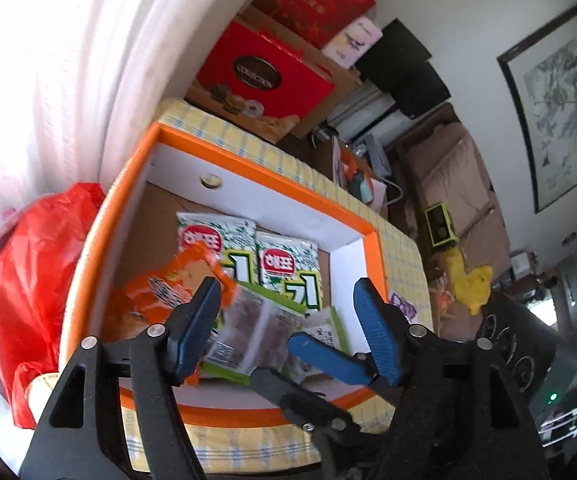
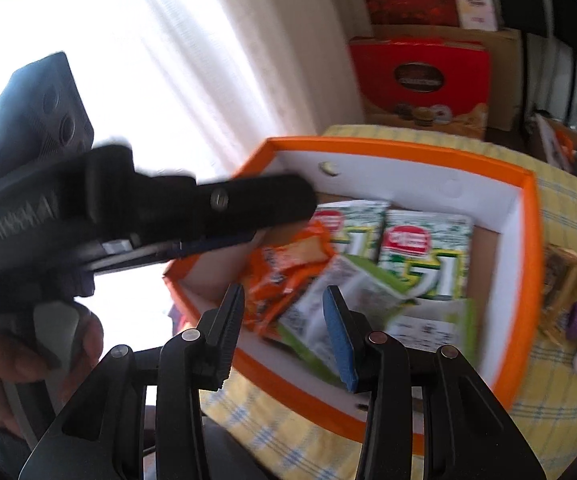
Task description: Organize objects
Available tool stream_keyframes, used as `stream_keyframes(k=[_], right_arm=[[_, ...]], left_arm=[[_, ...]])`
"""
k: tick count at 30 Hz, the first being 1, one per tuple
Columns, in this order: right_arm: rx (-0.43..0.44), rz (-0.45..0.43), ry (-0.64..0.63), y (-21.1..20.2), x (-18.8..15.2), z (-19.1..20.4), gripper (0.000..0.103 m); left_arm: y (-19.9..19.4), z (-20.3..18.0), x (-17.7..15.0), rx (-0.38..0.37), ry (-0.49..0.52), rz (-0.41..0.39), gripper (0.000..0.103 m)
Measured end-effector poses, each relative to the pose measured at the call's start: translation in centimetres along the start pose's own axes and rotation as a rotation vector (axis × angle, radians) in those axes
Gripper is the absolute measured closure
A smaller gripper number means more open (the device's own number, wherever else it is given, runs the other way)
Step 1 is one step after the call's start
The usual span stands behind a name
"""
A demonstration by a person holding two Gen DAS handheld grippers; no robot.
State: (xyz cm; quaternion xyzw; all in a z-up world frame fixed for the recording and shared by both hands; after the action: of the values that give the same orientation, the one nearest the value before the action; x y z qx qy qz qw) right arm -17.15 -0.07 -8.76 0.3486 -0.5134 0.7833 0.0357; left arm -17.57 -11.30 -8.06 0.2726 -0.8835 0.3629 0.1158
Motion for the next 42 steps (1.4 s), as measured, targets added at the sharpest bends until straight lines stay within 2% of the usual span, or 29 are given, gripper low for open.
stream_keyframes(k=[3,8,10,12,14,16,17,26,35,42], right_arm=[[-0.039,-0.01,0.005,-0.3,0.3,0.1,0.06],[-0.116,-0.016,0.024,-1.8,-0.1,-1.8,0.058],[-0.138,-0.025,0.041,-2.7,-0.4,-3.1,0.052],[-0.162,-0.029,0.052,-3.4,-0.5,-4.2,0.039],[-0.185,-0.037,0.065,-4.3,-0.7,-5.5,0.034],[-0.206,-0.045,0.082,-5.0,-0.7,-6.7,0.026],[-0.217,-0.052,0.093,-5.5,-0.7,-7.3,0.021],[-0.333,-0.078,0.198,-9.5,-1.8,-13.9,0.015],[-0.409,-0.099,0.315,-13.1,-4.1,-20.5,0.015],[-0.444,-0.093,0.389,-14.0,-5.9,-24.2,0.015]], left_arm=[[0.3,0.2,-0.1,0.005,0.006,0.018,0.037],[1.0,0.6,-0.7,0.042,0.029,0.052,0.036],[1.4,0.3,-1.0,0.047,0.043,0.061,0.026],[1.5,-0.2,-1.3,0.059,0.064,0.063,0.022],[1.8,-0.9,-1.5,0.072,0.09,0.066,0.018],[2.0,-1.7,-1.7,0.074,0.108,0.067,0.006],[2.1,-2.1,-1.8,0.074,0.116,0.065,0.004],[3.4,-5.6,-2.4,0.085,0.198,0.086,0.001],[5.6,-9.4,-3.4,0.094,0.297,0.135,0.001],[7.8,-13.3,-4.1,0.092,0.398,0.175,0.001]])
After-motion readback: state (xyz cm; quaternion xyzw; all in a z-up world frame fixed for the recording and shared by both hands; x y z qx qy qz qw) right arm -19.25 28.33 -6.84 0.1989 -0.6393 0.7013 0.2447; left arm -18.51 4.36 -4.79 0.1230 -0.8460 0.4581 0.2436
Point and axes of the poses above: each gripper's, at about its wrist camera, not at the fingertips, and y roughly the way its jaws point, z to its left, x to its top, the point moved 3 cm from there along y, roughly the way its jaws point, and after that the axes turned 9 degrees about -x, right-handed, at the moved point
